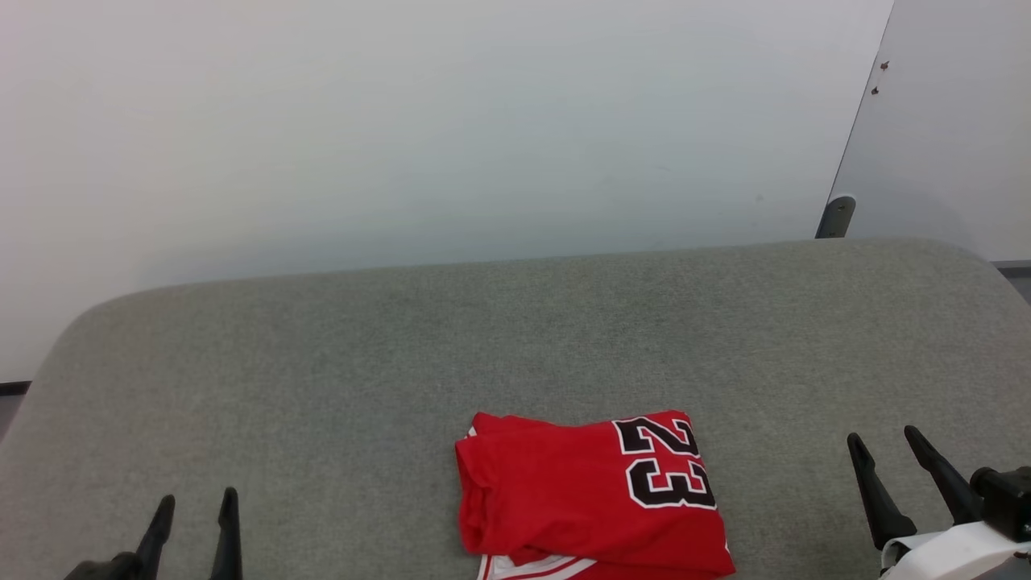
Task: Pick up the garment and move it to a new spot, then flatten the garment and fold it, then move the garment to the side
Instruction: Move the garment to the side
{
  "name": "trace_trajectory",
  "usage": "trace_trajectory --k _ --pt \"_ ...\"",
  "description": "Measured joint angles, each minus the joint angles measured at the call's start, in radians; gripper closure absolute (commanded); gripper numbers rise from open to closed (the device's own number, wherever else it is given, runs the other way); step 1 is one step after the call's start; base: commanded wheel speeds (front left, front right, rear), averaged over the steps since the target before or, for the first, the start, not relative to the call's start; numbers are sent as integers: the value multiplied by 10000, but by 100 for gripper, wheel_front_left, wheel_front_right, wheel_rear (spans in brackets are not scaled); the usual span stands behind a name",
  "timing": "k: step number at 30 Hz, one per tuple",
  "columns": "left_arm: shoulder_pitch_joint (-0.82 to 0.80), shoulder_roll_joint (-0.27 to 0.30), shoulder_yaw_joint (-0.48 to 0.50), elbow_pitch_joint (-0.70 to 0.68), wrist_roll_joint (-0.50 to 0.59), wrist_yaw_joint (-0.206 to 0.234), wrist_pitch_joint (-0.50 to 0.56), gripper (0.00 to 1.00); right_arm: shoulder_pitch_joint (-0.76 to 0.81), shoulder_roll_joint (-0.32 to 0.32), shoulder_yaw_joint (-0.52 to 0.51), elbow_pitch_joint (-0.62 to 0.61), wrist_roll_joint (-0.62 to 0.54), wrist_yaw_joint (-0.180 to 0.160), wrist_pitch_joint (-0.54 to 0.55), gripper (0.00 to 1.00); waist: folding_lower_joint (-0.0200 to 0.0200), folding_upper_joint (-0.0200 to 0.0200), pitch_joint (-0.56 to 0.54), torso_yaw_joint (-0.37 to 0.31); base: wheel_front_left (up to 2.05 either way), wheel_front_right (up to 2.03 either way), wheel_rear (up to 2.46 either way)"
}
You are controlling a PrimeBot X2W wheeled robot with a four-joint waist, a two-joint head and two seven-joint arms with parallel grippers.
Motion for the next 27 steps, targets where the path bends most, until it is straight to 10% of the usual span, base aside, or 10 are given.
trace_trajectory --k 27 --pt "58 -63 -48 -362 -313 73 307 0 -598 -153 1544 54 276 0 2420 0 0 0 392 961 0 0 0"
